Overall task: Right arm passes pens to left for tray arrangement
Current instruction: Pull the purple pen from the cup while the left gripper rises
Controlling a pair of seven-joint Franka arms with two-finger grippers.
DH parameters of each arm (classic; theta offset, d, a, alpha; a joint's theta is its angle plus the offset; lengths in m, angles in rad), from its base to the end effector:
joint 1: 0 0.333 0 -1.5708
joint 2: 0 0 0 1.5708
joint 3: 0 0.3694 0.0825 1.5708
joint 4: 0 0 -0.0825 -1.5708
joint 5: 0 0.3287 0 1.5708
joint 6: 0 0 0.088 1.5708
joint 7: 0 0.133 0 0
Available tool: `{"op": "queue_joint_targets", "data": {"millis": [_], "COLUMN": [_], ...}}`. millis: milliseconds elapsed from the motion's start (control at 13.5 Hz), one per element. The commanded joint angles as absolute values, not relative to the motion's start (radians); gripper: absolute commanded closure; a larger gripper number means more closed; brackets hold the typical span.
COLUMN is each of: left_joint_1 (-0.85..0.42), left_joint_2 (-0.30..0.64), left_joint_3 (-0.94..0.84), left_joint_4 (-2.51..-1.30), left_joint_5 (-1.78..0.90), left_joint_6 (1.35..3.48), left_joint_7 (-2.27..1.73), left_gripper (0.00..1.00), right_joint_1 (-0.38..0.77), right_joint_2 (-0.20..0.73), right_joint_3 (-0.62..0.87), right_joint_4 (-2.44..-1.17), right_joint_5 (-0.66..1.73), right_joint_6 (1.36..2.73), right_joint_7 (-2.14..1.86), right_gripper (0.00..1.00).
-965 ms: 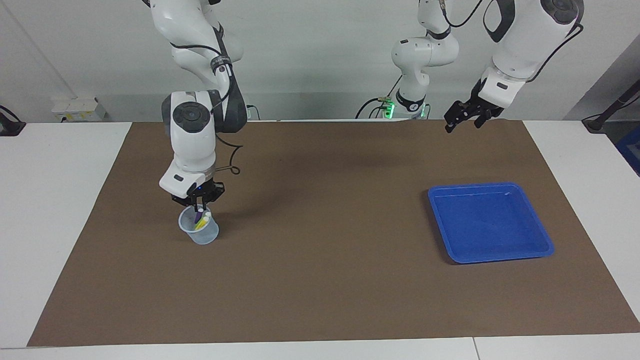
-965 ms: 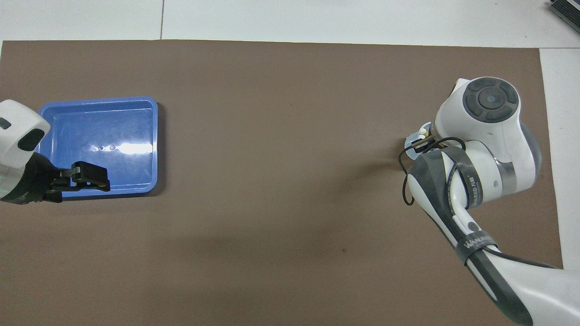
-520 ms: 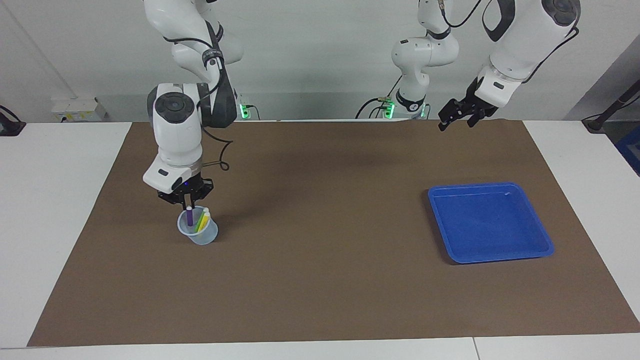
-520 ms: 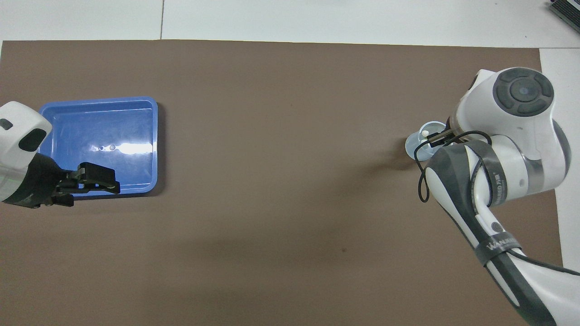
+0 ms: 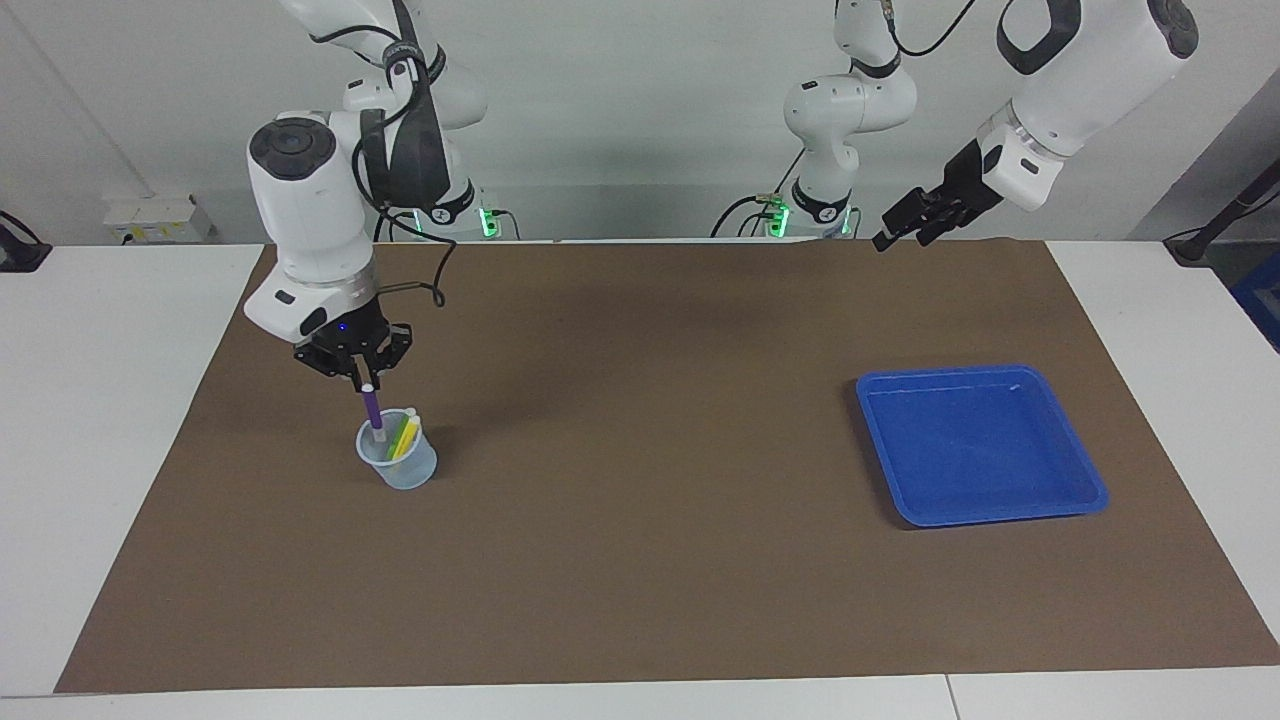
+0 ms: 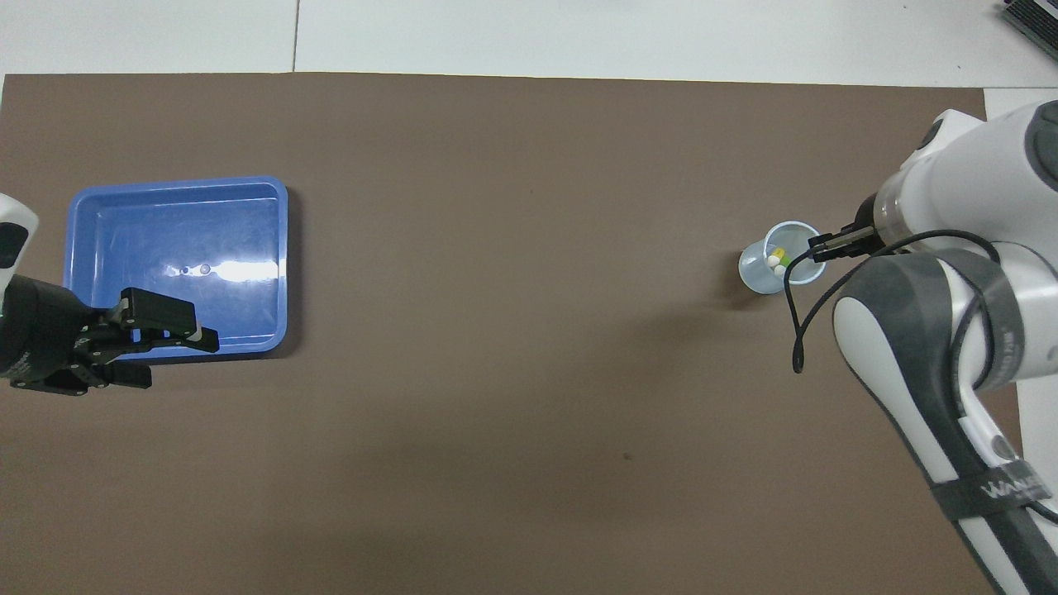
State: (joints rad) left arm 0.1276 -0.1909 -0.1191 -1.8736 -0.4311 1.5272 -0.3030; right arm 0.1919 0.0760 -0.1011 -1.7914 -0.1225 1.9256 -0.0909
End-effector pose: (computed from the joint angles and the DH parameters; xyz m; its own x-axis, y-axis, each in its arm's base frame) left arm 0.4155 -0.0592 0.6221 0.9263 0.2696 -0.2634 0.3493 -0.8766 0.3311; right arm 0.5431 0.0397 0.5512 0.9740 0.2222 0.0442 0.2150 -0.9681 0.1290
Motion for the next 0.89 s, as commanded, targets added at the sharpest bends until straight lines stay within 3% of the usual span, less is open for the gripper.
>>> {"op": "queue_joint_targets", "data": {"millis": [0,371,594,817], "left_joint_1": [0.186,0.175,0.17,0.15], "left_joint_2": [-0.23,-0.23,-0.253,-0.247], "left_joint_3": [-0.123,-0.126,-0.126,-0.133], "left_joint_4": [-1.905,-1.936,-2.081,-2.082], "left_joint_5": [-0.549,-0.714,-0.899,-0.959], "left_joint_6": [1.494,1.506,1.641,1.673], "left_joint_7": [-0.401,-0.728,-0.862,-0.969], "left_gripper": [0.05,0.04,0.03,0.02], "right_joint_1": [0.179,0.181,0.183,0.193], "right_joint_2": [0.052,0.034,0.018,0.014], "right_joint_3": [-0.098,-0.098,-0.1,-0.087], "right_joint_4": [-1.715,-1.566,-1.555,-1.549], "right_joint_5": [-0.069,0.007,0.11,0.219], "right_joint_6": [1.826,1.639,1.594,1.606], "right_joint_7": [-0.118,-0.11,-0.089,0.059], "right_gripper": [0.88,0.88,0.88,0.88]}}
